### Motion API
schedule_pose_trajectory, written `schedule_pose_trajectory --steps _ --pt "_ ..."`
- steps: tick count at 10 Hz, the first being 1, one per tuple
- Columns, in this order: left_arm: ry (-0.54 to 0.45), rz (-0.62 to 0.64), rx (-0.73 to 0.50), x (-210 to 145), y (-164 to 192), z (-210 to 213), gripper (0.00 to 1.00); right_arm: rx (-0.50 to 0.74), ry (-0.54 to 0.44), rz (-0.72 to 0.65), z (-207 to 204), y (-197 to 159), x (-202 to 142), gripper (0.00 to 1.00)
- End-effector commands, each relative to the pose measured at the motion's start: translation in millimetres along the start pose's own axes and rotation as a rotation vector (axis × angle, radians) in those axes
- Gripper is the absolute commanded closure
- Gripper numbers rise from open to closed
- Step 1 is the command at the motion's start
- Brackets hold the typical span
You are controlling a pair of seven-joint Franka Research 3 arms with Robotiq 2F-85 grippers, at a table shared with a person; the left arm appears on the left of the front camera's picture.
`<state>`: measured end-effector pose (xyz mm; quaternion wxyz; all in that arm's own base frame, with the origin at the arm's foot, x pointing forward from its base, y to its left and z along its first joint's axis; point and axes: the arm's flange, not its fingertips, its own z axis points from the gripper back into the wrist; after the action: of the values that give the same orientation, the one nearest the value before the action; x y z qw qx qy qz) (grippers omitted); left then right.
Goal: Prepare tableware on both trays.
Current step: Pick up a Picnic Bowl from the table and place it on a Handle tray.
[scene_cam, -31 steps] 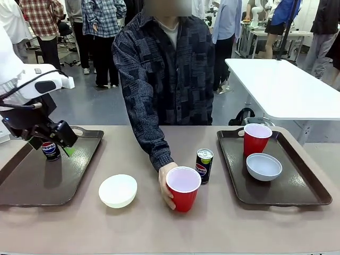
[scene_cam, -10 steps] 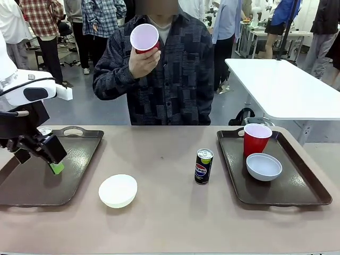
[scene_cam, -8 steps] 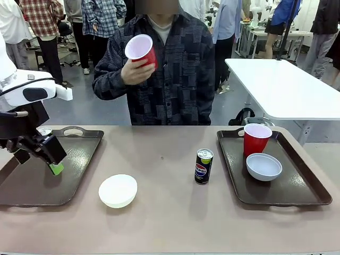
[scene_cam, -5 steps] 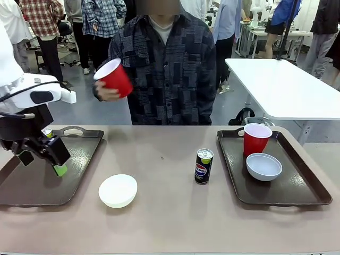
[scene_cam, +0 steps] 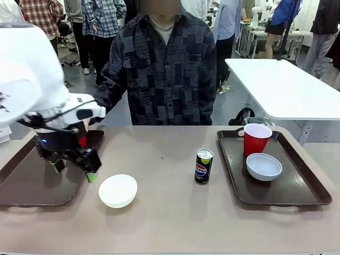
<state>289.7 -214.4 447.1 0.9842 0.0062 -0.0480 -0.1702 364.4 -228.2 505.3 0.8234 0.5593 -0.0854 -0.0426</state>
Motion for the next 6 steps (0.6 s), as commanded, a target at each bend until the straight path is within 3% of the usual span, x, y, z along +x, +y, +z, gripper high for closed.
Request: schedule_pose_trajectory --steps 1,6 --pt "-0.013 0.034 0.023 20 -19 -25 0.0 0.003 -0.006 0.008 1 4 -3 0.04" --pt "-0.045 0.043 -0.086 36 5 -73 0.0 0.003 -0.006 0.008 1 4 -3 0.04"
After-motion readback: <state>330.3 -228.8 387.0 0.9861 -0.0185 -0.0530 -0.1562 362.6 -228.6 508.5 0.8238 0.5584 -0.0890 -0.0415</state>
